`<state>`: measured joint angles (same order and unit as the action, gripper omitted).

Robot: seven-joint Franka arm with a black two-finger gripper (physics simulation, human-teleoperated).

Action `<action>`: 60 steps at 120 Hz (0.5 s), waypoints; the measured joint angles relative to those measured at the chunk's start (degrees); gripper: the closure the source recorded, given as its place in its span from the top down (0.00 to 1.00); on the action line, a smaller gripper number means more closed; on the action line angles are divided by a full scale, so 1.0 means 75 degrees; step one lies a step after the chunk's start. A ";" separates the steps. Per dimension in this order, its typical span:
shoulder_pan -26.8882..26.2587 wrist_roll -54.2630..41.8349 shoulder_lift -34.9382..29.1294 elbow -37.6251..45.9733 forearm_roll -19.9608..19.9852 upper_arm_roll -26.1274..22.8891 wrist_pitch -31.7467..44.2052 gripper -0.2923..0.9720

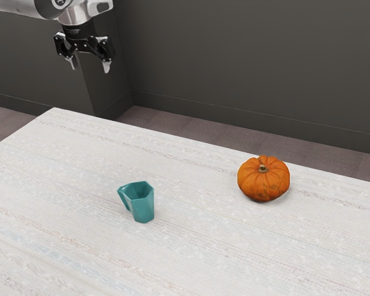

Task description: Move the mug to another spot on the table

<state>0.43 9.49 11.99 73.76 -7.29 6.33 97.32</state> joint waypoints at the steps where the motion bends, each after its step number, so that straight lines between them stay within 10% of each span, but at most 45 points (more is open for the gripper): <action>1: 0.0000 -0.0010 0.0000 0.0000 0.0000 0.0000 -0.0001 0.77; 60: 0.0000 -0.0418 0.0000 0.0000 -0.0001 0.0000 -0.0014 0.77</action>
<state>0.43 6.36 11.99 73.76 -7.29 6.33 97.22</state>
